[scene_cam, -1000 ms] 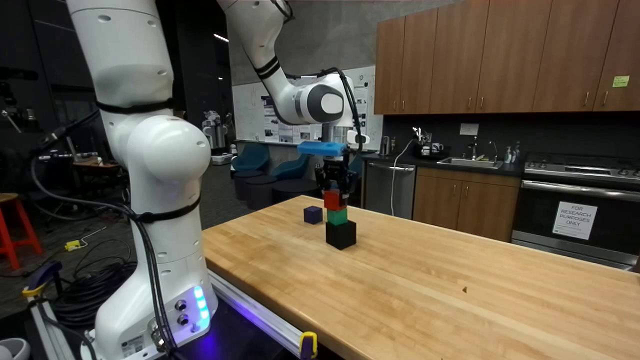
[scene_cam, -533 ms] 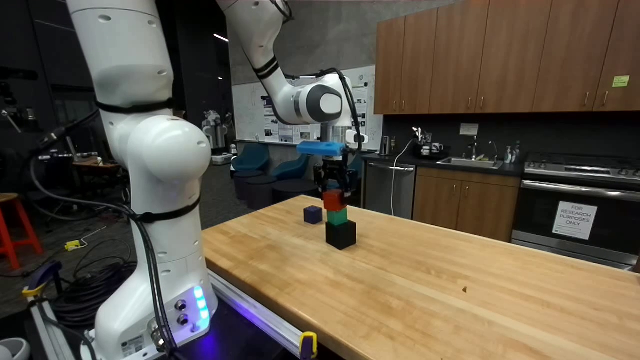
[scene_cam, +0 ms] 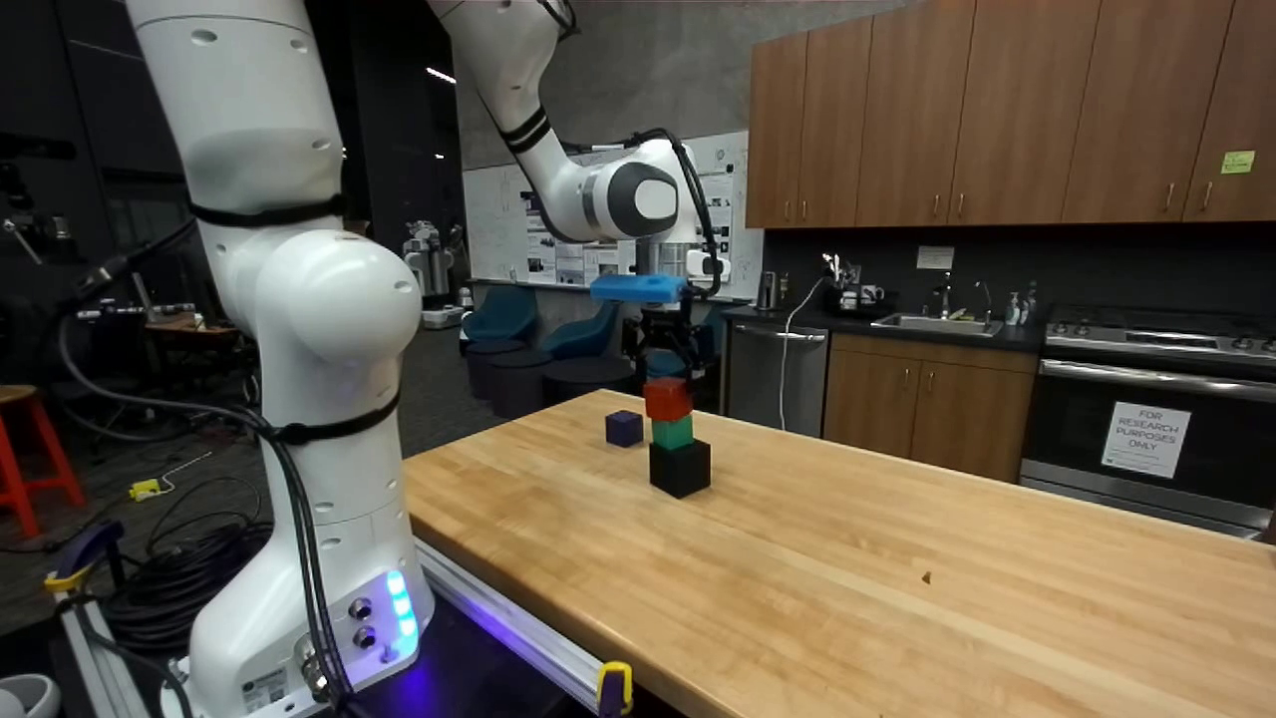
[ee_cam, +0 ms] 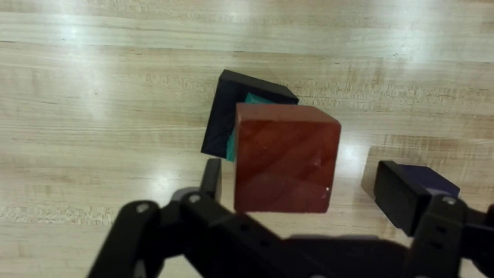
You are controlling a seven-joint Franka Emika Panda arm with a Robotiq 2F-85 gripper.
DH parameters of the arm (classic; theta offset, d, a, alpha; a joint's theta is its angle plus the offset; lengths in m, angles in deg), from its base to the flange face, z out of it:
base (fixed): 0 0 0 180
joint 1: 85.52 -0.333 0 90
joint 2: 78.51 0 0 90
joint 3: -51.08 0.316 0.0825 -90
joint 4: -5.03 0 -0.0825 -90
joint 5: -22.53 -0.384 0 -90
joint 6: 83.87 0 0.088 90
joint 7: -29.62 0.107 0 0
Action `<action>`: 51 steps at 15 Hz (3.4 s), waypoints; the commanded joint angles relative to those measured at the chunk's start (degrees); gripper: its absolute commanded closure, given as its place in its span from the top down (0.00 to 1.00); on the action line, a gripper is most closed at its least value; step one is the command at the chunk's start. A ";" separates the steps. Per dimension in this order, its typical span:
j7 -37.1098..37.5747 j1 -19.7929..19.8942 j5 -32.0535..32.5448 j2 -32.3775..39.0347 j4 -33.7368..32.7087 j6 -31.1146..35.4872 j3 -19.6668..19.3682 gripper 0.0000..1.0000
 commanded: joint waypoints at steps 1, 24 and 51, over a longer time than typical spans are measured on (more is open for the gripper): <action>-0.65 -0.68 -0.31 -2.80 0.02 -0.05 0.64 1.00; 6.99 -10.37 -3.14 -2.52 6.56 3.18 10.89 1.00; 34.43 -13.20 15.74 16.84 -5.09 16.36 11.50 1.00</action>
